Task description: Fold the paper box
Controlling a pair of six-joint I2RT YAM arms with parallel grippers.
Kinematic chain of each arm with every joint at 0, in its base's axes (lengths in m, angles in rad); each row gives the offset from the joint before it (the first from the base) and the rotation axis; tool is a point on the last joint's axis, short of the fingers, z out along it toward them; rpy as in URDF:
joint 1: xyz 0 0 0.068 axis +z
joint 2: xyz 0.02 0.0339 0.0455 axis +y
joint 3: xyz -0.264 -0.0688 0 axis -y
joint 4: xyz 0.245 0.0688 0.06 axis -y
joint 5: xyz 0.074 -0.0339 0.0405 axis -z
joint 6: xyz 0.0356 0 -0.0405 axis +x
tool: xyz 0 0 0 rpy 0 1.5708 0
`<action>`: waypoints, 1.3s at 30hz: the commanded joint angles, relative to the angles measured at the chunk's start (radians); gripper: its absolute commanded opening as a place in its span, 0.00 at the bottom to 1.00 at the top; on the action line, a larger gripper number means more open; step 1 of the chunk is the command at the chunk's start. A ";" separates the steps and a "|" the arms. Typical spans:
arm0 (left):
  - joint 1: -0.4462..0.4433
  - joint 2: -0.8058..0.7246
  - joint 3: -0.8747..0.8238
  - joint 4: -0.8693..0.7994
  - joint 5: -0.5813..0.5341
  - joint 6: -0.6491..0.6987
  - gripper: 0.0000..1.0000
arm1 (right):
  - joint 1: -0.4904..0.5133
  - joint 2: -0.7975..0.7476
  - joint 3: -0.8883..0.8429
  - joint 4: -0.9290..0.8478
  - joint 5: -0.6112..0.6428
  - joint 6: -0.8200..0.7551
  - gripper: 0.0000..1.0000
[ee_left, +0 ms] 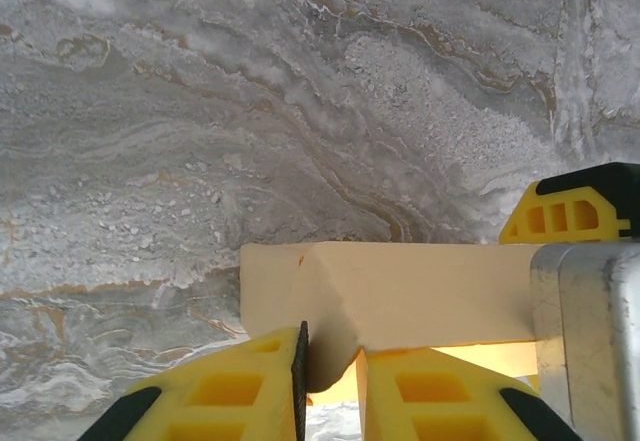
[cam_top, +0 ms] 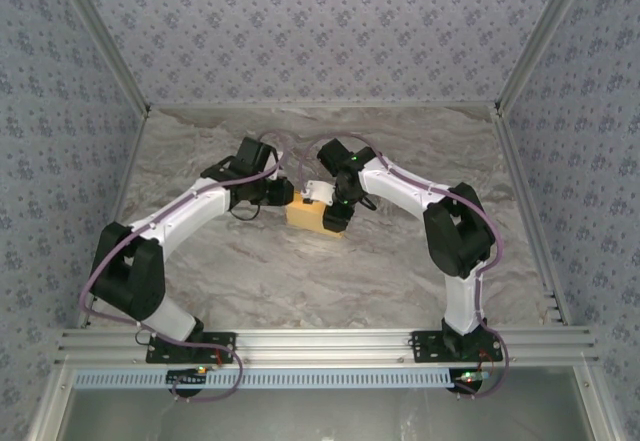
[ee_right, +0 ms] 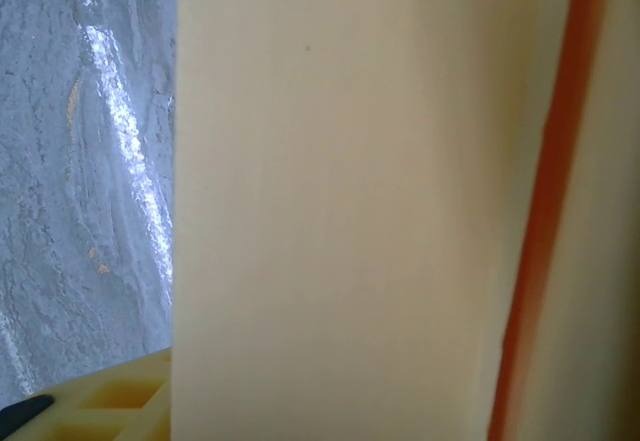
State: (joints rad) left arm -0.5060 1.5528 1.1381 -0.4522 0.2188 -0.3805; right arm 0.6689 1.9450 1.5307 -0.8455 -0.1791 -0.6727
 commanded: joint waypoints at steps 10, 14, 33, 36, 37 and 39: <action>-0.005 0.014 0.110 -0.129 0.021 -0.059 0.20 | 0.005 0.029 0.023 -0.004 0.030 0.022 0.67; -0.006 0.011 0.114 -0.134 0.017 -0.049 0.20 | -0.003 0.014 0.020 0.005 0.009 0.028 0.68; -0.005 0.030 0.105 -0.137 0.030 -0.037 0.18 | -0.031 -0.002 0.099 -0.077 -0.133 0.014 0.74; -0.007 0.020 0.100 -0.129 0.028 -0.029 0.18 | -0.027 0.002 0.106 -0.081 -0.127 0.001 0.73; -0.007 0.017 0.098 -0.127 0.024 -0.025 0.18 | -0.025 0.001 0.103 -0.078 -0.128 -0.010 0.72; -0.010 0.015 0.100 -0.131 0.019 -0.015 0.18 | -0.022 0.000 0.095 -0.061 -0.125 -0.014 0.73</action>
State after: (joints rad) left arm -0.5049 1.5738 1.2167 -0.5804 0.2173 -0.4225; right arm 0.6338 1.9469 1.6054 -0.8997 -0.2775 -0.6682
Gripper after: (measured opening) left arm 0.180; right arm 0.731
